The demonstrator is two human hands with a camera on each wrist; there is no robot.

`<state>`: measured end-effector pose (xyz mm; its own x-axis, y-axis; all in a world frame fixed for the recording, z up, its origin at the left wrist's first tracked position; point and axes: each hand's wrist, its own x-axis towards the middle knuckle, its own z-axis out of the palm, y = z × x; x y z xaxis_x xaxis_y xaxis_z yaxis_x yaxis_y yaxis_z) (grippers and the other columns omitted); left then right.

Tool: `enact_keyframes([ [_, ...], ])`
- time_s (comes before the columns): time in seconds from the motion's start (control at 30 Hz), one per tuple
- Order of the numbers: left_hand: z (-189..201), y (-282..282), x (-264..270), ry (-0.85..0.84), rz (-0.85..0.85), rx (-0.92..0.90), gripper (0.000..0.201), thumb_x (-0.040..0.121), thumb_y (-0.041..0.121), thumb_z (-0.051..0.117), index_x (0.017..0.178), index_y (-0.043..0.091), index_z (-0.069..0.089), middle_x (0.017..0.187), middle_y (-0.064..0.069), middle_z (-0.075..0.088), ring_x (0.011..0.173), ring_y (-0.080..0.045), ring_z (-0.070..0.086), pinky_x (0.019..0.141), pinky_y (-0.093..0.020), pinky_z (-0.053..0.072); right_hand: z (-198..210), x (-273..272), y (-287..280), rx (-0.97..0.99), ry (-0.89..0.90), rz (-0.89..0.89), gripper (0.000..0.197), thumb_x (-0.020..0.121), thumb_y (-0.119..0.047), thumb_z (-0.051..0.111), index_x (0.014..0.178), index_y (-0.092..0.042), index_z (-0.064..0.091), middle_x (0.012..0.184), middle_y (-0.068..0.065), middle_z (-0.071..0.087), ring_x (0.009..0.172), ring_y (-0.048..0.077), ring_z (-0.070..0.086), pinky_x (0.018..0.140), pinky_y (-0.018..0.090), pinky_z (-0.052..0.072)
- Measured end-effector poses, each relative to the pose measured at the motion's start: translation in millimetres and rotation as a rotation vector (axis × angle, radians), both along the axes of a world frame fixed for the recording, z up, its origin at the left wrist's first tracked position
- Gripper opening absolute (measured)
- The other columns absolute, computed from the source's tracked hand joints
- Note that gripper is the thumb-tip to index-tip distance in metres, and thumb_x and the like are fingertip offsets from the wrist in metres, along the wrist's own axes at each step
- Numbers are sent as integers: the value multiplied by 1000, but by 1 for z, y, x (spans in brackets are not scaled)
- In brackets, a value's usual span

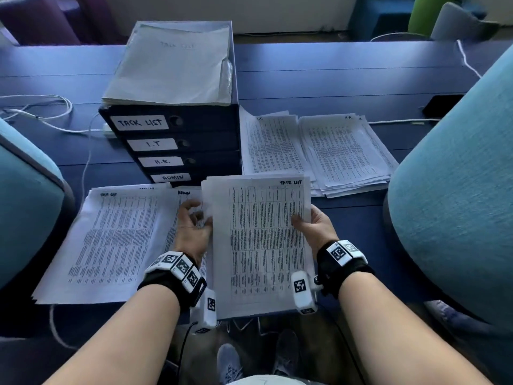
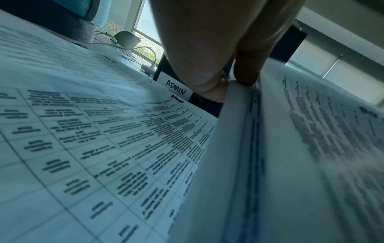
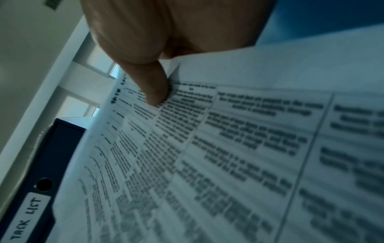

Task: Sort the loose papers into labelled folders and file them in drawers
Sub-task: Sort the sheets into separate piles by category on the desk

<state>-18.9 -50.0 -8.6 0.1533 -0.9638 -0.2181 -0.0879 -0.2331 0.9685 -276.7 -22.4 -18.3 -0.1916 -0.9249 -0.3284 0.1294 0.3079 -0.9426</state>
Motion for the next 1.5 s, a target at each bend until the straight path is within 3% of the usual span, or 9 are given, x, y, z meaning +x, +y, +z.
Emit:
enact_keyframes([
  [0.33, 16, 11, 26, 204, -14, 238, 27, 79, 45, 68, 96, 23, 69, 109, -7, 70, 104, -29, 63, 96, -51, 49, 13, 37, -9, -37, 38, -168, 20, 89, -3, 62, 98, -22, 63, 96, 2, 69, 89, 18, 65, 84, 35, 55],
  [0.5, 6, 18, 44, -74, -111, 213, 5, 94, 15, 61, 99, 16, 60, 103, -8, 68, 100, -29, 64, 96, -52, 51, 18, 59, -12, -57, 0, -138, 6, 93, -18, 61, 97, -15, 62, 95, 9, 68, 89, 26, 64, 89, 49, 51],
  [0.57, 1, 18, 55, -137, -41, 215, 8, 97, 13, 54, 94, 19, 59, 98, -9, 67, 94, -30, 64, 91, -52, 53, 15, 66, -8, -27, -84, -83, 32, 93, -37, 54, 104, -8, 64, 95, 15, 68, 86, 29, 64, 84, 50, 53],
  [0.67, -3, 17, 73, 37, 29, 276, 25, 98, 1, 43, 91, 20, 58, 95, -10, 63, 84, -27, 61, 86, -44, 52, 7, 73, 2, 81, -132, 25, 45, 100, -42, 40, 110, -4, 63, 91, 16, 70, 76, 25, 68, 68, 39, 56],
  [0.83, -2, 24, 92, 175, -33, 386, 21, 101, 3, 40, 97, 15, 56, 92, -9, 59, 79, -23, 54, 85, -49, 48, -17, 93, 11, 212, 178, 121, 13, 93, -20, 52, 95, -16, 64, 100, 15, 70, 91, 32, 68, 84, 54, 55],
  [0.93, -11, 21, 109, -84, -25, 368, 17, 97, 4, 48, 87, 16, 55, 97, -18, 61, 82, -28, 58, 91, -57, 48, -18, 97, 12, 206, 484, 161, 12, 87, -13, 52, 92, -11, 63, 90, 6, 68, 85, 27, 64, 76, 36, 53],
  [1.07, -10, 16, 141, -584, 65, 313, 14, 91, 0, 51, 97, 12, 56, 101, -14, 64, 96, -30, 60, 81, -34, 44, -17, 97, 14, 226, 717, 127, 10, 92, -11, 48, 92, -6, 57, 87, 5, 60, 83, 25, 55, 67, 27, 37],
  [1.37, -4, 7, 190, -894, 362, 163, 64, 79, -4, 51, 136, 24, 41, 133, -18, 43, 117, -40, 47, 98, -48, 42, -21, 105, 12, 217, 759, 84, 11, 94, -10, 45, 86, -16, 51, 85, 3, 58, 79, 24, 55, 66, 27, 39],
  [1.5, -11, 11, 156, -983, 81, 159, 44, 86, 3, 56, 125, 25, 53, 132, -10, 45, 114, -29, 48, 94, -44, 46, -17, 115, 8, 192, 801, 67, 12, 95, -11, 43, 86, -16, 50, 83, 3, 57, 77, 24, 52, 65, 27, 36],
])
